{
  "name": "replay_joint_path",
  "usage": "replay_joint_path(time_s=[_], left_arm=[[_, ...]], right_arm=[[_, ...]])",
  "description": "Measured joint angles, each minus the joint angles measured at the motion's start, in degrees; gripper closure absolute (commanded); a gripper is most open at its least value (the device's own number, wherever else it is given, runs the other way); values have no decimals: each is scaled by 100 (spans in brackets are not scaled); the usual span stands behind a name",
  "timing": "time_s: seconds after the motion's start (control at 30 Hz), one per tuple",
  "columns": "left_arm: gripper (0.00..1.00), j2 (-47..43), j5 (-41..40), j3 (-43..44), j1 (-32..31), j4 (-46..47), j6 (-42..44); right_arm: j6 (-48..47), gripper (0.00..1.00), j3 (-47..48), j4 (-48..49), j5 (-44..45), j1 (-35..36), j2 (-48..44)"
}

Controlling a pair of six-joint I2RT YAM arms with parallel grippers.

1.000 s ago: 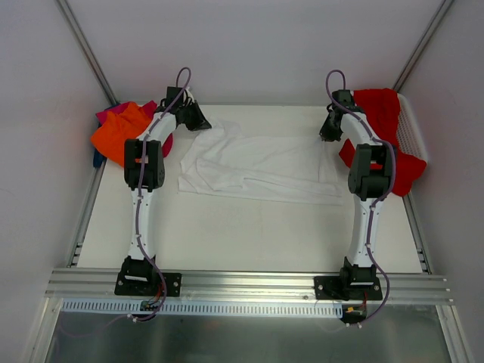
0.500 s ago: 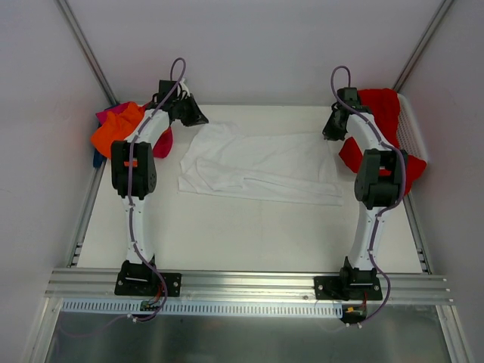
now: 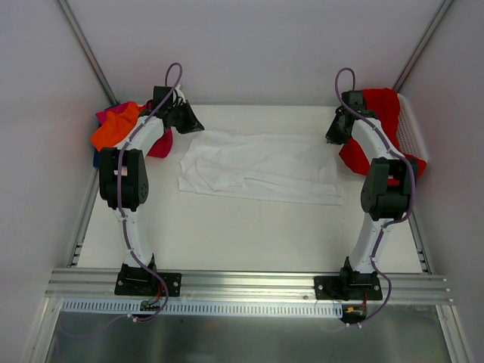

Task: Fold and stack the t-shirts
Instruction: Fold the other side of the tshirt into a rectangle

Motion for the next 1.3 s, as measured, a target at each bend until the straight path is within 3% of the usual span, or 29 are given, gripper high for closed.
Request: replay_joint_path(time_s=[0.73,1.23,1.3], left_arm=[[100,-1408,-341,-1812,-7,343,131],[100,-2184,-584,-3095,-11,691,125],[100,-2299,-629,-3187,-15,741,125]], right_arm=[[-2,99,-1488,127,251,0,-1132],[-2,99,-2170,173,581,9,-1222],[2,88,-2234,173,612,11,-1222]])
